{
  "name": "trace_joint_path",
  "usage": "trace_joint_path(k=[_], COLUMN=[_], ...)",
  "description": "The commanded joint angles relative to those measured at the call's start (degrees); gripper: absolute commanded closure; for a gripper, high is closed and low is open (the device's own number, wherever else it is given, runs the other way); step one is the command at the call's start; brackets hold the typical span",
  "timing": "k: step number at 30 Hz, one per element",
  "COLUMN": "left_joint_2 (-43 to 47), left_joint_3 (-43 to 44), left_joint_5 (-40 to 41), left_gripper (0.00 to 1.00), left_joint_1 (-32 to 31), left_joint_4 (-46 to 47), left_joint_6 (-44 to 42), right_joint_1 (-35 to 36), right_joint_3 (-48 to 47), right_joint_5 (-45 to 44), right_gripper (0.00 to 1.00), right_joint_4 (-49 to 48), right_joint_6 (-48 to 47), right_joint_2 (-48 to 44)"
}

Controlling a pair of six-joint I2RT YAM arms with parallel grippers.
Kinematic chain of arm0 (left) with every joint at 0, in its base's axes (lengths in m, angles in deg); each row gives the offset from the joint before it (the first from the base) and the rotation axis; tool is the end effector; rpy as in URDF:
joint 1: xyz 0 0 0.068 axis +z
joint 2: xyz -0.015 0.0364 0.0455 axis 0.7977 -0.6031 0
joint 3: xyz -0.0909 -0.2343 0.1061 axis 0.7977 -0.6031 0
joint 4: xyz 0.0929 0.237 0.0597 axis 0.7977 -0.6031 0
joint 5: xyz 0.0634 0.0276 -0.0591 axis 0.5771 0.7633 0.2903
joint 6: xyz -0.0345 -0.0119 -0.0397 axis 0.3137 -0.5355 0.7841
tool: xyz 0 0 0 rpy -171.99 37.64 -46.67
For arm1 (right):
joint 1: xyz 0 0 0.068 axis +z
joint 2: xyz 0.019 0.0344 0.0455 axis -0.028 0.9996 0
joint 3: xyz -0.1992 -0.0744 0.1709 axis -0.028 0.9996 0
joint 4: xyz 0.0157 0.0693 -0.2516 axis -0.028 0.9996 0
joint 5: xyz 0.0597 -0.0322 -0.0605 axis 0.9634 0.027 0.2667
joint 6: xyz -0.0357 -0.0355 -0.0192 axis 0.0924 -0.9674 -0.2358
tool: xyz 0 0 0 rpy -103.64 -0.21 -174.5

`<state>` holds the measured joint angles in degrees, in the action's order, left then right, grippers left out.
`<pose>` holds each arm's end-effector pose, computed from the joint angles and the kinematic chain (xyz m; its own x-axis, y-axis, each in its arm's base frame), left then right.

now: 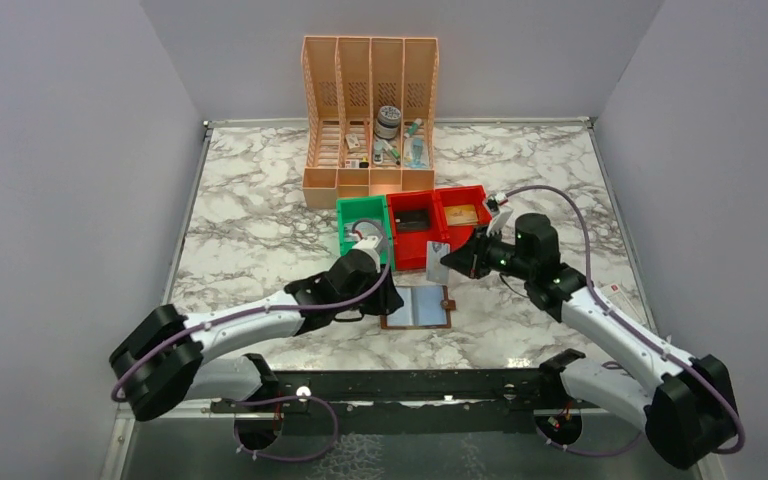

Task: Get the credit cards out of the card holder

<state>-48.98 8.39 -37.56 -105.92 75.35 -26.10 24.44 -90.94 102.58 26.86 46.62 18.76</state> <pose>0.1505 -0.2025 0.1834 -0.8500 -0.0708 -0.5221 0.2970 0.7541 -0.5858 0.1921 0.1117 0.2282 -0.7558 0.1347 -0.6408 -0.4197 0.6515 0.6320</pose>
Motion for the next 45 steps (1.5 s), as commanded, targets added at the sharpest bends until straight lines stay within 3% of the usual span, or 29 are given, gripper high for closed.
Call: trace_joint_path(k=[1,7,10,15,25,33,45], left_joint_2=[8.0,14.3,15.2,18.1,28.5,33.8,33.2], left_joint_3=[2.7,3.2,3.5,1.5,-4.9,-7.0,-6.8], left_joint_5=[10.0,13.4,10.7,10.5,9.9,7.6,7.3], left_gripper=[0.58,0.39,0.31,0.18,0.15,0.12,0.11], left_joint_1=[0.1,7.1,14.5,21.7,24.1,24.1,24.2], left_joint_4=[-12.2,-21.9,-26.6,-29.0,-28.2,-28.3,-27.9], left_joint_6=[-3.2,-6.3,-7.0,-5.1,2.0,2.1,2.4], right_joint_1=[0.1,3.1,9.6,17.8,24.2,26.2,26.5], right_joint_3=[-0.6,-5.8,-10.3,-17.5,-37.8,-49.1,-53.8], right_joint_5=[1.9,0.1,-6.1,-19.4,-30.9,-38.0,-45.9], right_gripper=[0.99,0.99,0.99,0.99,0.99,0.99,0.99], right_joint_4=[-3.6,-7.7,-6.3,-4.0,3.9,8.1,2.5], right_joint_6=[-6.4,-8.1,-11.5,-18.2,-34.4,-45.1,-57.3], right_joint_2=[-4.0,2.8,7.4,14.5,33.8,48.5,58.6])
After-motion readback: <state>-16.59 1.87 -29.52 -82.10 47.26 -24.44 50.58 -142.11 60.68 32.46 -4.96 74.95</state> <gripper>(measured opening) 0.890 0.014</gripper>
